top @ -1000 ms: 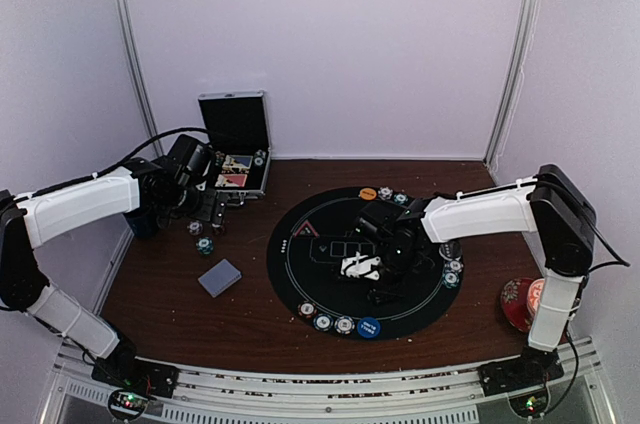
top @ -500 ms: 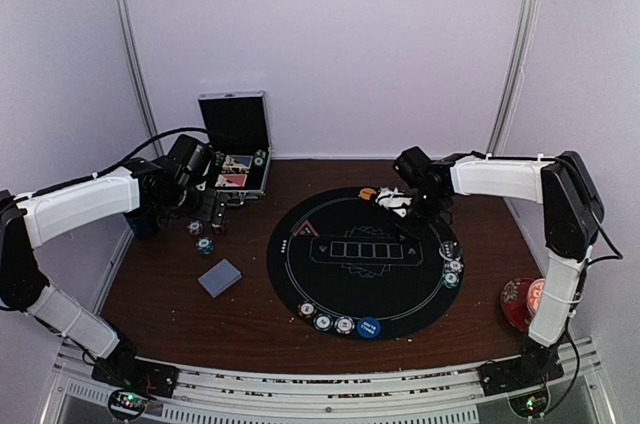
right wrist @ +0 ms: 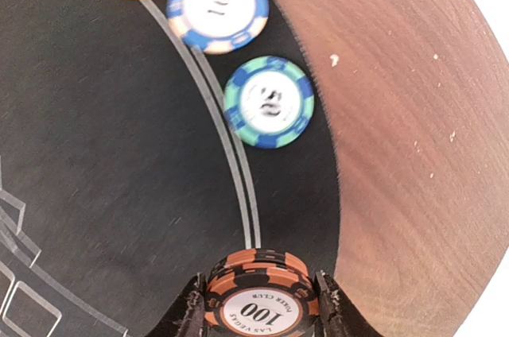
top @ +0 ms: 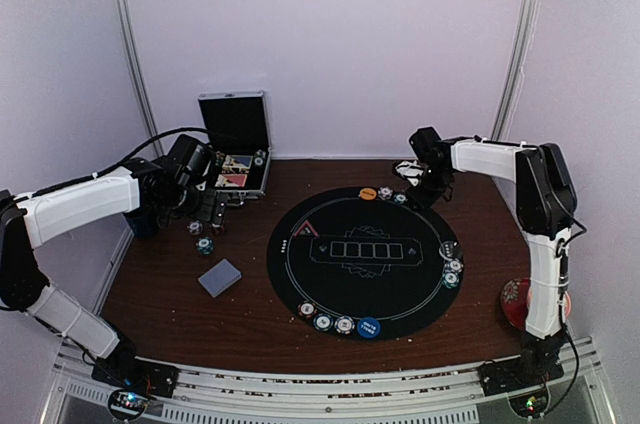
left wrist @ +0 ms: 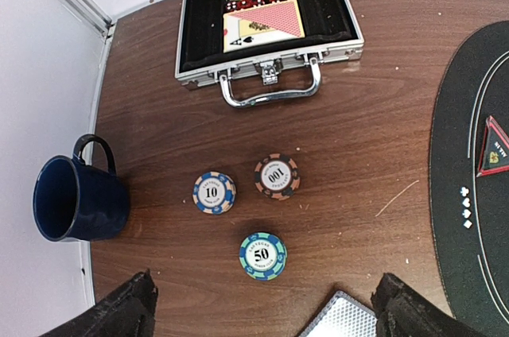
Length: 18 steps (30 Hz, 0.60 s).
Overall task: Distribute texas hold em gaming equipment
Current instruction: Place the poker chips pile in the big blind area.
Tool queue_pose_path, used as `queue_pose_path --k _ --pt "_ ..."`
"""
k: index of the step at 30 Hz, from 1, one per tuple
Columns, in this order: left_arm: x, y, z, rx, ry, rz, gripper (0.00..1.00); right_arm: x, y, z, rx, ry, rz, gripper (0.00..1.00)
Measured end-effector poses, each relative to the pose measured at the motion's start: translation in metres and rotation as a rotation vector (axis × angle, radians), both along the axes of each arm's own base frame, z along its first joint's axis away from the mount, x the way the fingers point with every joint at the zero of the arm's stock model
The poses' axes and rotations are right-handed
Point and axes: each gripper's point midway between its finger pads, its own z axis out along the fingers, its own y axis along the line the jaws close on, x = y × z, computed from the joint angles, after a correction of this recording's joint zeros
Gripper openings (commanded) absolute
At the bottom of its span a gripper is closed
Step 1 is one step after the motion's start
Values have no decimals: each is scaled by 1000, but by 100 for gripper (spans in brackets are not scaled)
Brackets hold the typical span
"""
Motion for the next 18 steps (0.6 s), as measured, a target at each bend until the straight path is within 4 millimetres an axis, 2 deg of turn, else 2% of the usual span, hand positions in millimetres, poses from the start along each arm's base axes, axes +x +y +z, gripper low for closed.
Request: queue_pose_path --k 8,18 --pt "0 0 0 0 0 0 98 18 -6 -19 -17 -3 -47 14" --pt "0 0 0 1 0 0 98 39 -10 -27 -20 -21 -76 14"
